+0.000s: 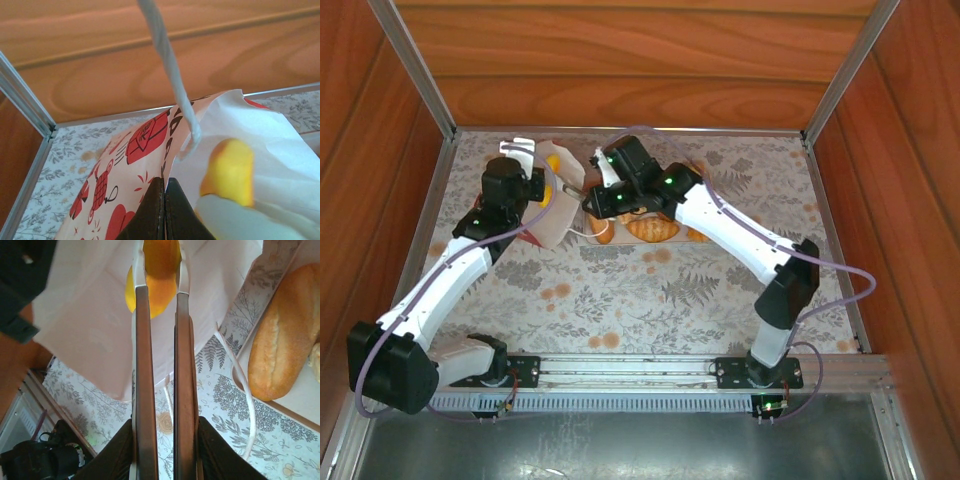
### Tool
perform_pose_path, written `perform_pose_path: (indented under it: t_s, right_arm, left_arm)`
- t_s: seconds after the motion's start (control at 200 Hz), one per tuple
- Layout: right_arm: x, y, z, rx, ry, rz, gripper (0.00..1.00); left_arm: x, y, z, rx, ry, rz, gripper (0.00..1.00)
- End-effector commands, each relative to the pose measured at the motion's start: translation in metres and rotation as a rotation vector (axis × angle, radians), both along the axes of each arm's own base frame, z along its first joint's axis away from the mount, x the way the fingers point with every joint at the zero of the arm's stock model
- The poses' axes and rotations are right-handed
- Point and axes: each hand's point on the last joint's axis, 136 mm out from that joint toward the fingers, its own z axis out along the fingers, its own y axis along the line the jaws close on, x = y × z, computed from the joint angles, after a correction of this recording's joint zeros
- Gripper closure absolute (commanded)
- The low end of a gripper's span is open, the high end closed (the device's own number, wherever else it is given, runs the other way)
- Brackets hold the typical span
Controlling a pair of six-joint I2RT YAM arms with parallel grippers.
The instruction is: Take the fake bread out of the paper bag
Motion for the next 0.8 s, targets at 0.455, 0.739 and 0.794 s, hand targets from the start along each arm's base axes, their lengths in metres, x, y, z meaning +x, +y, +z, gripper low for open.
perform_pose_path:
  t_s: [0.455, 0.739, 0.794]
  right_arm:
    - [-0.009, -0.129, 0.044, 0.213, -0.063, -0.175, 0.99]
    - [0.001, -0.157, -0.003, 0.195, 0.066, -0.253, 0.96]
    - [0.003, -0.157, -0.011, 0.195, 0.087, -0.259, 0.96]
  left_arm:
    - [-0.003, 0.018, -0.001, -0.066, 0.118, 0.054, 1.00]
    - [-0.005, 0.005, 0.006, -0.147, 0.137, -0.003, 1.00]
    - [-0.004, 0.003, 0.007, -0.156, 0.138, -0.007, 1.00]
